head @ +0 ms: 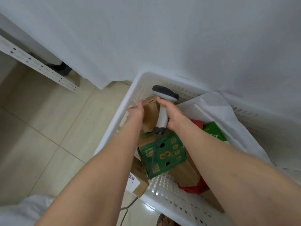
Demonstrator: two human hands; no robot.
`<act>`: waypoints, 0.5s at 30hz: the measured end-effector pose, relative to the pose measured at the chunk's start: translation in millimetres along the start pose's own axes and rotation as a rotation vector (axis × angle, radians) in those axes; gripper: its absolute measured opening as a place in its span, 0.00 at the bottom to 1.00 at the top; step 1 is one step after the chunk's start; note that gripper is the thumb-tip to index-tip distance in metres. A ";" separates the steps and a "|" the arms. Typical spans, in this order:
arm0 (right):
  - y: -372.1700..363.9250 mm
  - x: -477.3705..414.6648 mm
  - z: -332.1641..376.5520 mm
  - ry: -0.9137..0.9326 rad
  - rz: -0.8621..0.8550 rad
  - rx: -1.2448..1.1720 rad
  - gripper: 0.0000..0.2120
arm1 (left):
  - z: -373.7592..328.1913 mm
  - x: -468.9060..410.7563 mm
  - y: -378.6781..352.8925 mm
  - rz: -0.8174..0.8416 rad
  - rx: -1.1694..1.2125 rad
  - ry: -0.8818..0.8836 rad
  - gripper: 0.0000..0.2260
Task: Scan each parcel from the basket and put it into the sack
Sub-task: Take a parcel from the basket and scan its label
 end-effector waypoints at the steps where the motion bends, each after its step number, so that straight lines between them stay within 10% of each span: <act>1: 0.4 3.8 2.0 0.008 -0.002 0.010 0.23 | -2.2 5.4 -1.8 0.032 0.006 0.005 0.34; 6: 17.5 48.9 17.5 0.031 -0.112 -0.054 0.24 | -13.3 37.7 2.6 0.103 0.169 0.059 0.39; 15: 12.8 187.6 49.7 0.031 -0.264 -0.071 0.28 | -60.9 180.7 49.0 0.163 0.168 0.045 0.15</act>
Point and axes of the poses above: each hand's wrist, its own x-axis away from the middle knuckle, its own y-axis out of the back of the hand, z = x × y, the point moved 8 cm from there along -x, towards the middle knuckle, and after that the axes turned 4 degrees about x, right-handed, at the moved point
